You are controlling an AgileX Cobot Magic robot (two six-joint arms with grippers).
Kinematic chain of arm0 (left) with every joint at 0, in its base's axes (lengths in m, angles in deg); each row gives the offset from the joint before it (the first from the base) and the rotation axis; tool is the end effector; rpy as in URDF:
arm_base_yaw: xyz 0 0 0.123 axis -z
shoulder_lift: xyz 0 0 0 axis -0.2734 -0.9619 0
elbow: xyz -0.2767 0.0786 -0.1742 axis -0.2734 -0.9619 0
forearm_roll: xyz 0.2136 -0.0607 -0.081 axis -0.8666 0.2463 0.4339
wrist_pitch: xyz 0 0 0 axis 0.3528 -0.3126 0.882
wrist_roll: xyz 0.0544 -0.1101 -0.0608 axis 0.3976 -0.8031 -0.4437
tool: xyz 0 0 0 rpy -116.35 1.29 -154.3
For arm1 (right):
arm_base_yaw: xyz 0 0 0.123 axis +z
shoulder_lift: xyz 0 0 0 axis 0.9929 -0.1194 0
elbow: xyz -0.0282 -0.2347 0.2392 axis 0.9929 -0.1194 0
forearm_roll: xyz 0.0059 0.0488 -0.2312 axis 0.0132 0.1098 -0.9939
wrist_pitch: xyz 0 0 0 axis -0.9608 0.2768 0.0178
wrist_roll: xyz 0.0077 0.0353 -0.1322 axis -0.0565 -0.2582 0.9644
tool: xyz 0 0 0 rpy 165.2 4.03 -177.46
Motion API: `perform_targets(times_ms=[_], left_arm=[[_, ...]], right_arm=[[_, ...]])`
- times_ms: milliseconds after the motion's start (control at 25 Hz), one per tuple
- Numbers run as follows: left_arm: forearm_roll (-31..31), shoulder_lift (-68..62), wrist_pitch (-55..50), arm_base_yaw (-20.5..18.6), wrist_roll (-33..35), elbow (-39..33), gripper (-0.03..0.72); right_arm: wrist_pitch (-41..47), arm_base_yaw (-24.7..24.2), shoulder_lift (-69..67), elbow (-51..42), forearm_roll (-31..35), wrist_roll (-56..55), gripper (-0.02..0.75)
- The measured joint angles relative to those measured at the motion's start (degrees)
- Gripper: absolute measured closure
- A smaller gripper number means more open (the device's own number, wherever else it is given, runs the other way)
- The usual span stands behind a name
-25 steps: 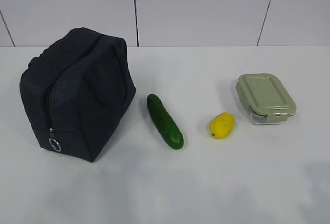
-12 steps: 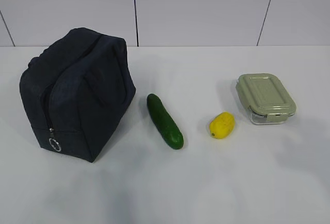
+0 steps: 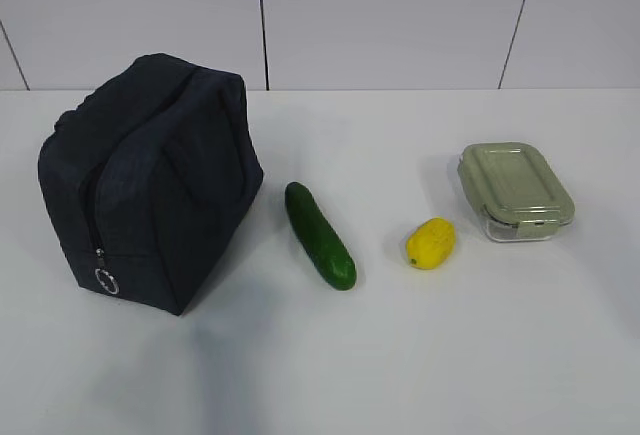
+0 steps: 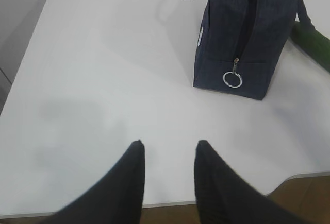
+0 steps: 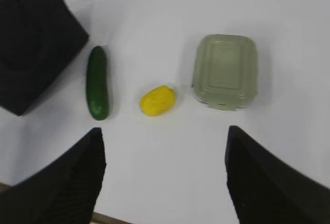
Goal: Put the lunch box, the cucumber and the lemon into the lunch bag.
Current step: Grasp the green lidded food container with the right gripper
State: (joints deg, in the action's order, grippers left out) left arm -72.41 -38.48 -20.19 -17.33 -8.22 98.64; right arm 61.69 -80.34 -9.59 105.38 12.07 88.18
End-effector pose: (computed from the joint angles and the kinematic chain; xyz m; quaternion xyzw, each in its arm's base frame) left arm -0.0324 -0.0132 0.2531 0.0180 0.8579 -0.0286 0.5127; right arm 0.1323 0.0462 0.3887 -0.1172 0.8857 0.1268 0.4309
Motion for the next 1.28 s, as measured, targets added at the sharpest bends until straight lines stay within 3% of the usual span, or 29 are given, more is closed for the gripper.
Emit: perform_targets(times_ms=[360,680,800,1280], left_arm=[[0.0,0.0,0.0,0.0,0.0,0.0,0.452],[0.0,0.0,0.0,0.0,0.0,0.0,0.452],[0.0,0.0,0.0,0.0,0.0,0.0,0.452],[0.0,0.0,0.0,0.0,0.0,0.0,0.452]], right_arm=[[2.5,-1.1,-13.8,8.0,10.2,12.5,0.197],[11.2,-18.7,-23.4,8.9,32.9,30.6,0.197],[14.4,-21.5,-27.3,10.3,34.8,35.2,0.197],[17.0,-23.8,-49.2,22.9,35.9,38.4,0.197]])
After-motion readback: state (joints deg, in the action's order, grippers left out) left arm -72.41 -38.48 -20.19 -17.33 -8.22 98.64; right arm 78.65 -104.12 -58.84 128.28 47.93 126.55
